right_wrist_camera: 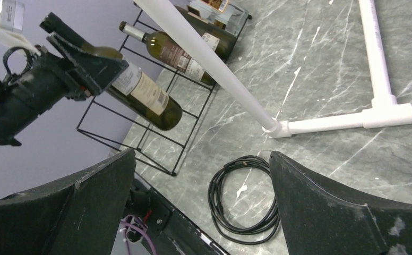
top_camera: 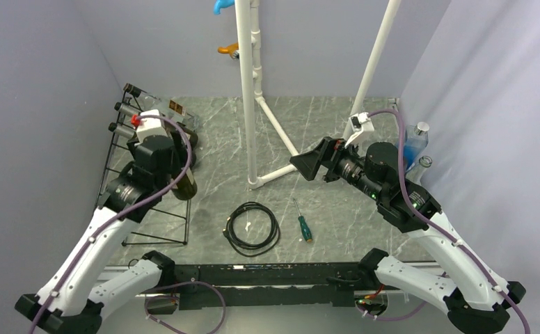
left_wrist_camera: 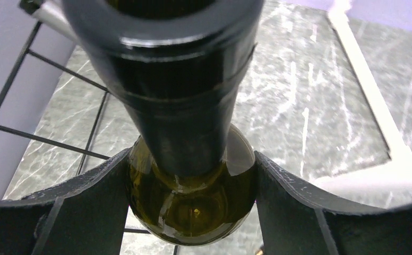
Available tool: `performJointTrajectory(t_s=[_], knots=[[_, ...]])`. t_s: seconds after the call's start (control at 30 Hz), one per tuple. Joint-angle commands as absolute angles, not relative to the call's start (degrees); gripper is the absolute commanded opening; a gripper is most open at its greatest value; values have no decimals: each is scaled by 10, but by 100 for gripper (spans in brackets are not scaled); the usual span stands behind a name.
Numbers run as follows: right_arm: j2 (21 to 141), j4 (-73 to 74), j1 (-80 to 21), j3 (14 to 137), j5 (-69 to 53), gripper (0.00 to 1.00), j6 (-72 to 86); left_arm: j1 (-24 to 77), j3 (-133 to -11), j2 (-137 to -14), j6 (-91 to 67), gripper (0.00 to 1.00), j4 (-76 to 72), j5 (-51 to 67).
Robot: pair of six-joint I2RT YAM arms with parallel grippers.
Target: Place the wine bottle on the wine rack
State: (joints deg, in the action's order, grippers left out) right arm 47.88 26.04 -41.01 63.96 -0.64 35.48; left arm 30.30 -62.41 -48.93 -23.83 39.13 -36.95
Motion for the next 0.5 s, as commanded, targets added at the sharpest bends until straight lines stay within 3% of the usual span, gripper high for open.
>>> performJointTrajectory(t_s=[0.0, 0.3, 0.47], knots=[[462, 260, -410, 638, 20, 99, 346, 232, -667, -510, -281, 0, 296, -380], [440, 257, -410, 620, 27, 99, 360, 70, -613, -542, -412, 0, 236, -271], [436, 269, -410, 629, 34, 99, 355, 30, -596, -559, -442, 0, 226, -261]])
